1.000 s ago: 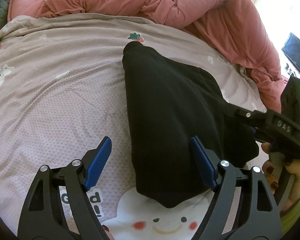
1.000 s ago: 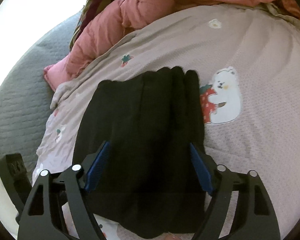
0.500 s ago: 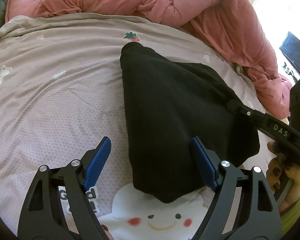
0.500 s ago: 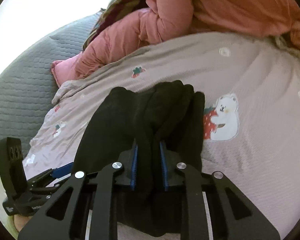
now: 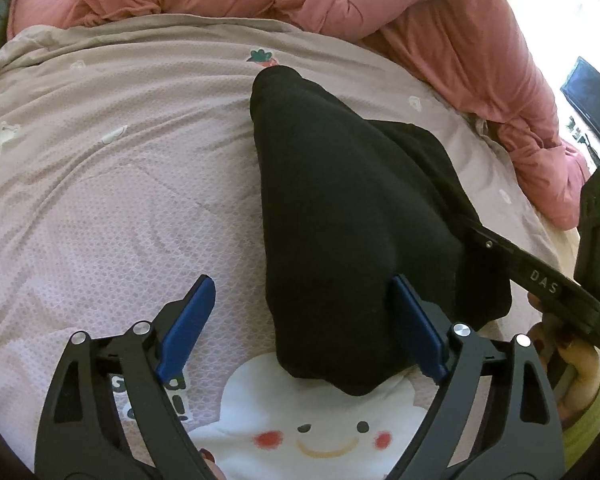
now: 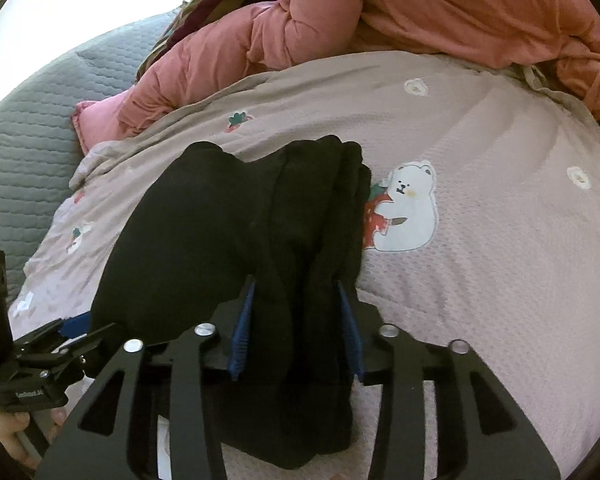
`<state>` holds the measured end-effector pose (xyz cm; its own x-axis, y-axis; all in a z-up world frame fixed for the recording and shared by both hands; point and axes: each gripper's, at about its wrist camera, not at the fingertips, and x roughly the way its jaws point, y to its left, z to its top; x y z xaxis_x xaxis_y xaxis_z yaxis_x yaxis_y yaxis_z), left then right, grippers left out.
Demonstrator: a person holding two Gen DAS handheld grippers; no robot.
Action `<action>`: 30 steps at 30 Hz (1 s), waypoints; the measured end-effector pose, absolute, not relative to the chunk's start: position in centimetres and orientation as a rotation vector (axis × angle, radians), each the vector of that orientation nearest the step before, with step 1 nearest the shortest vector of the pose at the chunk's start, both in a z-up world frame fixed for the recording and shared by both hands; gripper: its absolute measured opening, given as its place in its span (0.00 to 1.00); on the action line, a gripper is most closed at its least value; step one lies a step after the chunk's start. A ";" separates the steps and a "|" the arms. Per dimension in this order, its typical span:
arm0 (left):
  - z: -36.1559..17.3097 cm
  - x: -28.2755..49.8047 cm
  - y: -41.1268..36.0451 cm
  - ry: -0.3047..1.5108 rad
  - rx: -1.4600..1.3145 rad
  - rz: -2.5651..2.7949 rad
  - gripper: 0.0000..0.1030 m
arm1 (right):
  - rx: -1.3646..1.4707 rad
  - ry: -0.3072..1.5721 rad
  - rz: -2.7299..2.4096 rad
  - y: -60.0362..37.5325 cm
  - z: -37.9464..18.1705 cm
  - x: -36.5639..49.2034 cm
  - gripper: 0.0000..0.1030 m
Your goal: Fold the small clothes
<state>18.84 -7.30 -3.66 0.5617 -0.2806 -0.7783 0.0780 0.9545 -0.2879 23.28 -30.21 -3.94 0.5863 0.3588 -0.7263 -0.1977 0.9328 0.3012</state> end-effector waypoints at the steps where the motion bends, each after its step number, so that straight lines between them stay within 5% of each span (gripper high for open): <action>1: -3.7 18.8 -7.3 0.953 -0.231 -0.212 0.79 | 0.194 0.885 0.324 -30.2 -3.9 23.1 0.40; 12: -4.1 17.9 -7.4 0.973 -0.227 -0.208 0.79 | 0.211 0.904 0.345 -30.6 -3.5 20.4 0.43; 21: -3.7 17.2 -7.4 0.970 -0.213 -0.191 0.79 | 0.239 0.892 0.313 -31.4 -3.6 19.7 0.55; 30: -2.6 16.1 -7.1 0.938 -0.199 -0.172 0.87 | 0.184 0.760 0.320 -31.6 0.0 16.3 0.88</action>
<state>16.07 -7.14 -2.55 0.5797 -0.2323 -0.7810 0.0601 0.9681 -0.2434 16.30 -31.59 0.00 0.6800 0.3492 -0.6448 -0.2173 0.9358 0.2775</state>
